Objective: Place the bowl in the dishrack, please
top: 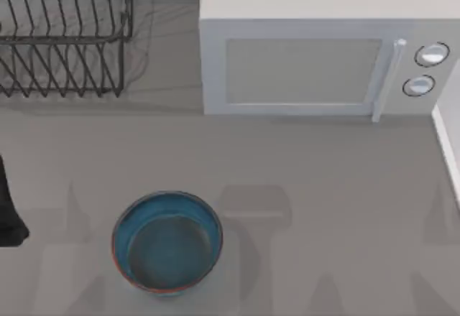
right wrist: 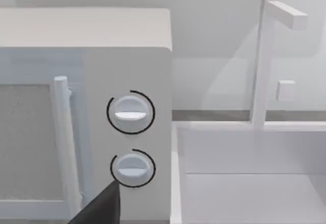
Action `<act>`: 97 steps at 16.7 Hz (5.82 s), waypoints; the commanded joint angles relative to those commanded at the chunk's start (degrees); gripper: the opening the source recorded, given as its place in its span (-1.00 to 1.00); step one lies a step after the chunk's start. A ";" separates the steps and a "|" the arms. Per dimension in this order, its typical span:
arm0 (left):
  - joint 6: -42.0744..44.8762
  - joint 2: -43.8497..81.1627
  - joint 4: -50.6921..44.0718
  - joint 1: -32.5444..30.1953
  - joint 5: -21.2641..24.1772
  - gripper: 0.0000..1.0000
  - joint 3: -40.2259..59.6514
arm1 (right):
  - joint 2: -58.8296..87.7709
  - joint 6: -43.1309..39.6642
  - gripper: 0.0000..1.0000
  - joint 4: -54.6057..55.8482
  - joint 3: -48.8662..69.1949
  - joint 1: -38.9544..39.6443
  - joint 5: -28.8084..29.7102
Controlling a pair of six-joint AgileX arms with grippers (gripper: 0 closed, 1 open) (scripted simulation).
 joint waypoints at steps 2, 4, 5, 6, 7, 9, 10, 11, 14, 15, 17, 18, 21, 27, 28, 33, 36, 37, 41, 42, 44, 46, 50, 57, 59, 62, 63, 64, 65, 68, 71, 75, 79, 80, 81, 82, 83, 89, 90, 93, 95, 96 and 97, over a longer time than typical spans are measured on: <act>0.00 0.00 0.00 0.00 0.00 1.00 0.00 | 0.00 0.00 1.00 0.00 0.00 0.00 0.00; -1.00 1.75 -1.46 -1.05 0.05 1.00 1.74 | 0.00 0.00 1.00 0.00 0.00 0.00 0.00; -1.99 3.55 -2.91 -2.06 0.07 1.00 3.52 | 0.00 0.00 1.00 0.00 0.00 0.00 0.00; -3.27 5.96 -4.77 -3.35 0.08 1.00 5.87 | 0.00 0.00 1.00 0.00 0.00 0.00 0.00; -4.79 8.98 -7.00 -4.87 0.08 1.00 8.77 | 0.00 0.00 1.00 0.00 0.00 0.00 0.00; -8.45 16.83 -12.45 -8.53 0.04 1.00 15.84 | 0.00 0.00 1.00 0.00 0.00 0.00 0.00; -10.52 21.66 -15.59 -10.62 0.01 1.00 19.84 | 0.00 0.00 1.00 0.00 0.00 0.00 0.00; -12.70 27.04 -18.96 -12.84 -0.02 1.00 24.07 | 0.00 0.00 1.00 0.00 0.00 0.00 0.00; -19.68 45.13 -29.99 -20.05 -0.09 1.00 37.53 | 0.00 0.00 1.00 0.00 0.00 0.00 0.00; -22.07 51.37 -33.82 -22.54 -0.10 1.00 42.09 | 0.00 0.00 1.00 0.00 0.00 0.00 0.00; -26.83 63.30 -41.41 -27.49 -0.11 1.00 50.99 | 0.00 0.00 1.00 0.00 0.00 0.00 0.00; -29.15 68.83 -45.09 -29.90 -0.10 1.00 55.30 | 0.00 0.00 1.00 0.00 0.00 0.00 0.00; -35.60 83.61 -55.15 -36.59 -0.02 1.00 67.43 | 0.00 0.00 1.00 0.00 0.00 0.00 0.00; -44.53 104.20 -68.40 -45.87 0.06 1.00 85.02 | 0.00 0.00 1.00 0.00 0.00 0.00 0.00; -45.30 105.81 -69.50 -46.68 0.06 1.00 86.59 | 0.00 0.00 1.00 0.00 0.00 0.00 0.00; -46.11 107.64 -70.65 -47.54 0.05 1.00 88.30 | 0.00 0.00 1.00 0.00 0.00 0.00 0.00; -46.04 107.56 -70.33 -47.29 0.06 1.00 87.98 | 0.00 0.00 1.00 0.00 0.00 0.00 0.00; -45.99 107.81 -69.59 -47.32 0.06 1.00 87.34 | 0.00 0.00 1.00 0.00 0.00 0.00 0.00; -45.86 110.21 -61.01 -47.35 0.07 1.00 81.41 | 0.00 0.00 1.00 0.00 0.00 0.00 0.00; -45.86 111.05 -58.03 -47.34 0.07 1.00 79.46 | 0.00 0.00 1.00 0.00 0.00 0.00 0.00; -45.83 112.54 -52.83 -47.34 0.08 1.00 75.94 | 0.00 0.00 1.00 0.00 0.00 0.00 0.00; -45.87 113.57 -49.90 -47.38 0.09 1.00 73.60 | 0.00 0.00 1.00 0.00 0.00 0.00 0.00; -45.86 113.76 -49.30 -47.37 0.09 1.00 73.07 | 0.00 0.00 1.00 0.00 0.00 0.00 0.00; -45.86 113.76 -49.30 -47.37 0.09 0.10 73.07 | 0.00 0.00 1.00 0.00 0.00 0.00 0.00; -45.86 113.76 -49.30 -47.37 0.09 -0.21 73.07 | 0.00 0.00 1.00 0.00 0.00 0.00 0.00; -45.86 113.76 -49.30 -47.37 0.09 -0.66 73.07 | 0.00 0.00 1.00 0.00 0.00 0.00 0.00; -45.86 113.76 -49.30 -47.37 0.09 -0.81 73.07 | 0.00 0.00 1.00 0.00 0.00 0.00 0.00; -45.86 113.76 -49.30 -47.37 0.09 -0.96 73.07 | 0.00 0.00 1.00 0.00 0.00 0.00 0.00; -45.86 113.76 -49.30 -47.37 0.09 -1.00 73.07 | 0.00 0.00 1.00 0.00 0.00 0.00 0.00; -45.86 113.76 -49.30 -47.37 0.09 -1.00 73.07 | 0.00 0.00 1.00 0.00 0.00 0.00 0.00; -45.86 113.76 -49.30 -47.37 0.09 -1.00 73.07 | 0.00 0.00 1.00 0.00 0.00 0.00 0.00; -45.90 113.68 -50.15 -47.45 0.09 -1.00 73.86 | 0.00 0.00 1.00 0.00 0.00 0.00 0.00; -46.37 113.68 -59.12 -47.85 0.10 -1.00 82.75 | 0.00 0.00 1.00 0.00 0.00 0.00 0.00; -46.48 113.56 -62.92 -47.90 0.11 -1.00 86.32 | 0.00 0.00 1.00 0.00 0.00 0.00 0.00; -46.57 113.40 -67.27 -47.93 0.11 -1.00 90.12 | 0.00 0.00 1.00 0.00 0.00 0.00 0.00; -46.62 113.20 -71.95 -47.97 0.11 -1.00 94.05 | 0.00 0.00 1.00 0.00 0.00 0.00 0.00; -46.65 112.97 -76.63 -48.00 0.11 -1.00 97.96 | 0.00 0.00 1.00 0.00 0.00 0.00 0.00; -46.39 110.54 -93.68 -47.84 0.07 -1.00 114.02 | 0.00 0.00 1.00 0.00 0.00 0.00 0.00; -46.34 110.27 -94.39 -47.79 0.07 -1.00 114.73 | 0.00 0.00 1.00 0.00 0.00 0.00 0.00; -46.32 110.21 -94.53 -47.77 0.07 -1.00 114.86 | 0.00 0.00 1.00 0.00 0.00 0.00 0.00; -46.23 110.33 -94.35 -47.67 0.06 -1.00 114.72 | 0.00 0.00 1.00 0.00 0.00 0.00 0.00; -45.80 109.87 -93.75 -47.05 0.09 -1.00 114.54 | 0.00 0.00 1.00 0.00 0.00 0.00 0.00; -44.99 108.95 -92.55 -45.84 0.14 -1.00 114.19 | 0.00 0.00 1.00 0.00 0.00 0.00 0.00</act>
